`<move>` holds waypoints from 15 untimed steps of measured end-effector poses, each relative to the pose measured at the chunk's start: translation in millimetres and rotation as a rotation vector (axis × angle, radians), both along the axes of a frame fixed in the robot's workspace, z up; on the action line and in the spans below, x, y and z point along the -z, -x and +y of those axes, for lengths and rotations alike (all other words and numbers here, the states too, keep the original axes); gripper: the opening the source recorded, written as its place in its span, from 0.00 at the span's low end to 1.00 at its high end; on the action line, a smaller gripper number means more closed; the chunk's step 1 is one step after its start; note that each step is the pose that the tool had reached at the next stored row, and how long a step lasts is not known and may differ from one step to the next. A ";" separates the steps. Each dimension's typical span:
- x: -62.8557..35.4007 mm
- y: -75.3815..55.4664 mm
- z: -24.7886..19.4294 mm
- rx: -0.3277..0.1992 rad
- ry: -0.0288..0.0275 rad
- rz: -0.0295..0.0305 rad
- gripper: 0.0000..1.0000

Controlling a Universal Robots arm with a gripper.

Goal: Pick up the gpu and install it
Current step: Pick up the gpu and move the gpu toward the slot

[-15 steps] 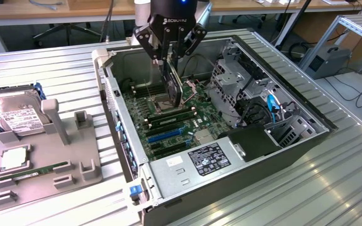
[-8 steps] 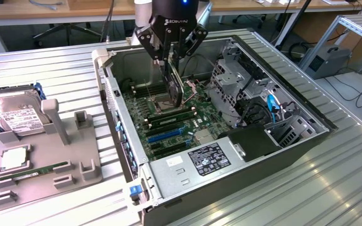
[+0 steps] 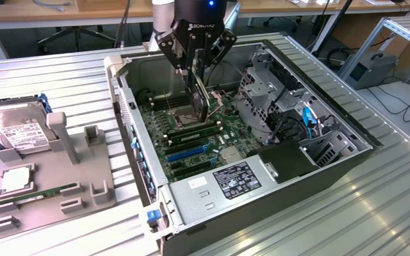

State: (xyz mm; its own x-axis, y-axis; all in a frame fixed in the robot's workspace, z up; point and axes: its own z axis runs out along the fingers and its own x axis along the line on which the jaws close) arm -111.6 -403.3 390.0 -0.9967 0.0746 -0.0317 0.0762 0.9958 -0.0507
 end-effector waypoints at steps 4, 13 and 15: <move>2.2 -3.0 0.0 0.000 0.0001 0.0000 0.27; 6.8 -13.3 0.0 0.000 0.0002 0.0000 0.27; 7.6 -16.0 0.0 0.000 0.0001 0.0000 0.27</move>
